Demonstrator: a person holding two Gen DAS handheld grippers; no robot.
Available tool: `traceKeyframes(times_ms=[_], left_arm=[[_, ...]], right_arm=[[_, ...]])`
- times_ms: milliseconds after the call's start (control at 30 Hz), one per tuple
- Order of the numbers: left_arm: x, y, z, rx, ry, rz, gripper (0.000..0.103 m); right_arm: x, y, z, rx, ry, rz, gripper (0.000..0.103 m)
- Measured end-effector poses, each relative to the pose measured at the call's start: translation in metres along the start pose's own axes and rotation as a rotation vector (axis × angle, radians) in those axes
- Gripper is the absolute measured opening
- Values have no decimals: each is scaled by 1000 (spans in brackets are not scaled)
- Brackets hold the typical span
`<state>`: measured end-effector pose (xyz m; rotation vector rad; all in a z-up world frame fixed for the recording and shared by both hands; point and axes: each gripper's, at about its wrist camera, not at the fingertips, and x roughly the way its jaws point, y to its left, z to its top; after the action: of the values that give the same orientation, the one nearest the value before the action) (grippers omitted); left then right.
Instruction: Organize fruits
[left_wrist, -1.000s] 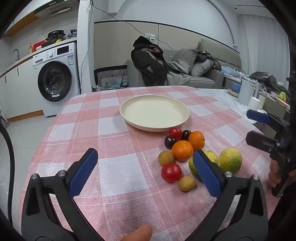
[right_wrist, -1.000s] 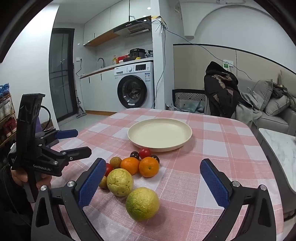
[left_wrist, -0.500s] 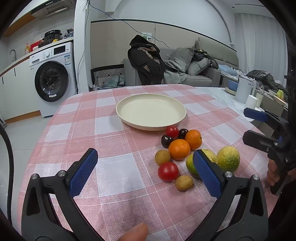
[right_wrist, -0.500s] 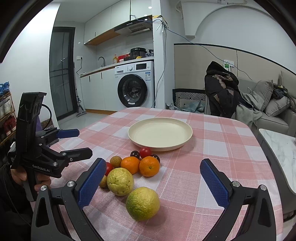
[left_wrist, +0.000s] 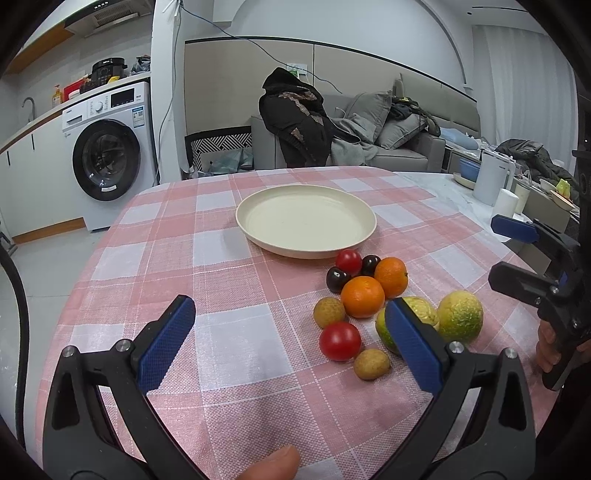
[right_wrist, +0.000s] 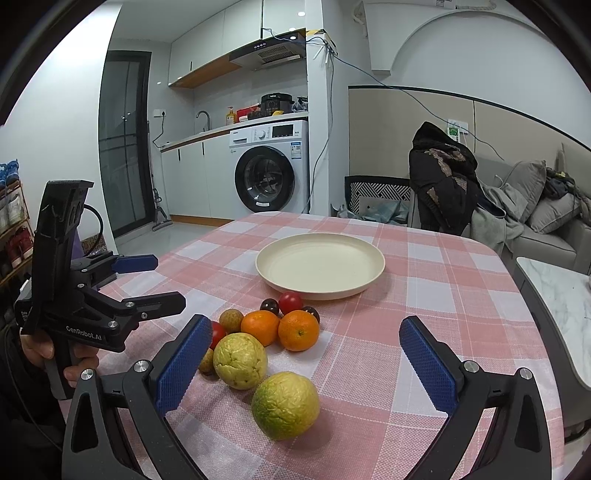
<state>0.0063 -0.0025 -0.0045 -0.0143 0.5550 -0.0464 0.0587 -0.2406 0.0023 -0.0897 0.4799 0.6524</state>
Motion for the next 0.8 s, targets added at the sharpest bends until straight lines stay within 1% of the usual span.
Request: traceKeyframes(times_ms=[800], left_arm=[[1, 2, -1, -2, 3, 4, 103]], right_arm=[[0, 0, -1, -2, 6, -7, 103]])
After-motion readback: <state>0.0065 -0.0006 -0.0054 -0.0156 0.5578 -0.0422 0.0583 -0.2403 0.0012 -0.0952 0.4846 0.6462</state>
